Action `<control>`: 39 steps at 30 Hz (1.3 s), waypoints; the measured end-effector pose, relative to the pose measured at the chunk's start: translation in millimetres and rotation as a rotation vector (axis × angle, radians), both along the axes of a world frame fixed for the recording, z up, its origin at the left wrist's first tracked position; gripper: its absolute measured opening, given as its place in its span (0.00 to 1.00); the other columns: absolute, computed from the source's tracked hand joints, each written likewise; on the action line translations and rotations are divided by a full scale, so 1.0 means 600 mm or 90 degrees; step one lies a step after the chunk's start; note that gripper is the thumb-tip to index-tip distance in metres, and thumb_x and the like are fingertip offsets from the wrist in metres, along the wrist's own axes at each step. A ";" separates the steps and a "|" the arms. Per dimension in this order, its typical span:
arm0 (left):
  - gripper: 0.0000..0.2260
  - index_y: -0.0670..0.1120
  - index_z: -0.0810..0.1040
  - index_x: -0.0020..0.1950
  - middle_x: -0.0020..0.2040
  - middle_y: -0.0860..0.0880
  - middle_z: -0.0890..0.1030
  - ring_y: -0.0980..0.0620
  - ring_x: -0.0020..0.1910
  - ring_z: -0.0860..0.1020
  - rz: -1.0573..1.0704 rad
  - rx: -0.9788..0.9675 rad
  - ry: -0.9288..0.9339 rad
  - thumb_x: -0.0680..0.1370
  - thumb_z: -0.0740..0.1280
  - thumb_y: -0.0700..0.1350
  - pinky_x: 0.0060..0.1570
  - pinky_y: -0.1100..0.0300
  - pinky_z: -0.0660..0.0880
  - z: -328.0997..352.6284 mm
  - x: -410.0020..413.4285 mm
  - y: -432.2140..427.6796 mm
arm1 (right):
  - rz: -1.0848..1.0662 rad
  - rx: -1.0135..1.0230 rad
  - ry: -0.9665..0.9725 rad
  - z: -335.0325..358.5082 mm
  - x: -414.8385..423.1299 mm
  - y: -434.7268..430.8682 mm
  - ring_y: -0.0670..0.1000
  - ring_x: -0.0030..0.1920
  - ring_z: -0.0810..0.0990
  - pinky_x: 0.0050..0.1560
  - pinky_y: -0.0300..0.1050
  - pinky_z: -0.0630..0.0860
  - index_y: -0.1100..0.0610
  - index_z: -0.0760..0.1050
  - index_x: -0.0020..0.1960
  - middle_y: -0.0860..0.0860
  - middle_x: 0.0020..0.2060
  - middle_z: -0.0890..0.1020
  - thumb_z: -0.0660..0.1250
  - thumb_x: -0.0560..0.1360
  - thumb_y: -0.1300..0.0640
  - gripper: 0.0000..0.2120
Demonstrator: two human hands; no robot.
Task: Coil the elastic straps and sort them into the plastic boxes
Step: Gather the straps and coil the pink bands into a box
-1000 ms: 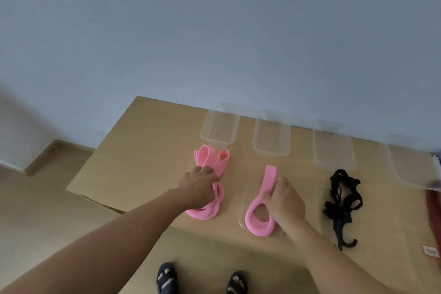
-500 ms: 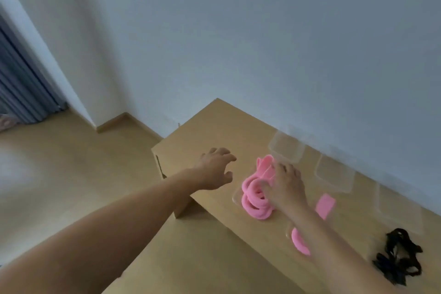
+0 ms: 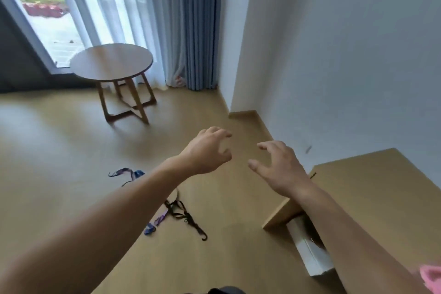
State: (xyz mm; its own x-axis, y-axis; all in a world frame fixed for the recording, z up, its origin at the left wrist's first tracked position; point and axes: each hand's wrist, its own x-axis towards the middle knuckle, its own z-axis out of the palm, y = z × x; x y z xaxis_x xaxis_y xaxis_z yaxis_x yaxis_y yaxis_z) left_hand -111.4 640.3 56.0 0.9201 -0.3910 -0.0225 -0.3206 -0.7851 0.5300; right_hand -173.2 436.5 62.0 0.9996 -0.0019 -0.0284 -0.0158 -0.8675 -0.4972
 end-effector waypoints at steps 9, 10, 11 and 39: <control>0.21 0.50 0.72 0.72 0.69 0.52 0.72 0.53 0.66 0.71 0.269 -0.081 0.027 0.79 0.67 0.49 0.61 0.64 0.65 -0.039 -0.014 0.296 | 0.227 0.024 0.035 -0.024 0.101 0.218 0.46 0.70 0.64 0.66 0.38 0.60 0.51 0.69 0.71 0.46 0.68 0.69 0.65 0.77 0.41 0.26; 0.21 0.50 0.72 0.71 0.69 0.52 0.73 0.54 0.66 0.71 0.296 -0.084 0.029 0.79 0.67 0.49 0.61 0.63 0.66 -0.044 -0.013 0.320 | 0.245 0.026 0.039 -0.028 0.116 0.236 0.46 0.70 0.64 0.66 0.38 0.60 0.51 0.69 0.70 0.46 0.68 0.69 0.65 0.77 0.42 0.25; 0.20 0.50 0.72 0.71 0.69 0.52 0.73 0.54 0.65 0.72 0.321 -0.084 0.033 0.79 0.67 0.49 0.61 0.62 0.67 -0.048 -0.011 0.342 | 0.262 0.034 0.046 -0.033 0.132 0.253 0.46 0.70 0.64 0.66 0.38 0.60 0.51 0.70 0.70 0.46 0.68 0.70 0.66 0.77 0.42 0.25; 0.14 0.46 0.78 0.64 0.58 0.50 0.80 0.53 0.55 0.77 0.869 -0.308 0.425 0.78 0.68 0.43 0.58 0.58 0.73 -0.715 0.230 0.746 | 0.556 -0.041 0.348 -0.760 0.575 0.841 0.47 0.67 0.67 0.58 0.41 0.66 0.49 0.71 0.68 0.44 0.64 0.73 0.63 0.78 0.43 0.21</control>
State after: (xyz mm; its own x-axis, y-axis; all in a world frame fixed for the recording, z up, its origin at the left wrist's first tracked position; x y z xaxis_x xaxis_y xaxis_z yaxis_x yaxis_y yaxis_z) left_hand 26.9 1088.1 -373.2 0.4465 0.5919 -0.6711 0.8324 0.0005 0.5542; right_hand 171.9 941.0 -393.8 0.5040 0.7006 -0.5051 0.4220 -0.7100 -0.5637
